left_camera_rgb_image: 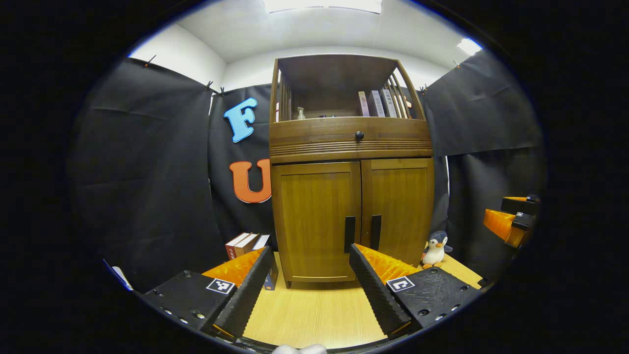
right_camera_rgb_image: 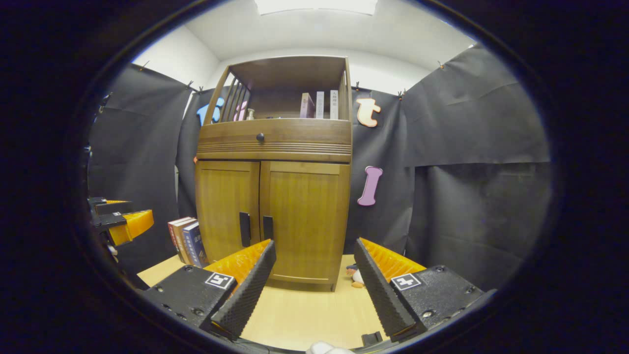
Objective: Open the right door of the double-door shoe cabinet with the right hand, and open the left door with the left hand.
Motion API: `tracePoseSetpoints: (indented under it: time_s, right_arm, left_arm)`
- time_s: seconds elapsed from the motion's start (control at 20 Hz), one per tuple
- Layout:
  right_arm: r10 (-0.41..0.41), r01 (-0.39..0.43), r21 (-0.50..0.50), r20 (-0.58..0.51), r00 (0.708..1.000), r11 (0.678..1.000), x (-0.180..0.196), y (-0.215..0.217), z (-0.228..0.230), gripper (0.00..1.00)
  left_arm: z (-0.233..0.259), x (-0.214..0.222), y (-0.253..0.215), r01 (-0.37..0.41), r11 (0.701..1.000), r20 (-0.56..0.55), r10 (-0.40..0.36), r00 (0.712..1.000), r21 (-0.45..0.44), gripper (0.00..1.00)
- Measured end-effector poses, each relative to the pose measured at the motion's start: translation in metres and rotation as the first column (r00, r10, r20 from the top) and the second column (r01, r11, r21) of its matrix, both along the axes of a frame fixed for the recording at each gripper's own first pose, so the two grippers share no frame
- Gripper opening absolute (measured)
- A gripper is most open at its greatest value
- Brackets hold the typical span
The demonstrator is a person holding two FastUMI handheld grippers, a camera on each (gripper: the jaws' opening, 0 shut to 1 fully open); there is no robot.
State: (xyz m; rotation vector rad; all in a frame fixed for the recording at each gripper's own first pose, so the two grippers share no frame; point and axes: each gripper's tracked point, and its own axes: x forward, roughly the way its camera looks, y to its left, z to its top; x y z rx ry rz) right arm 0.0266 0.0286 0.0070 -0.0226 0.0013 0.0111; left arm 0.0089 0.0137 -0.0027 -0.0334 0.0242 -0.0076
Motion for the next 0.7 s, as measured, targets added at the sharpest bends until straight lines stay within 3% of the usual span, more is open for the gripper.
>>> tracePoseSetpoints:
  time_s: [0.7]
  right_arm:
    - [-0.047,0.047,0.003,-0.034,0.998,0.999,0.023,-0.009,-0.007,1.00]
  left_arm:
    - [0.000,0.008,0.007,0.033,0.999,-0.011,-0.033,0.999,0.005,0.96]
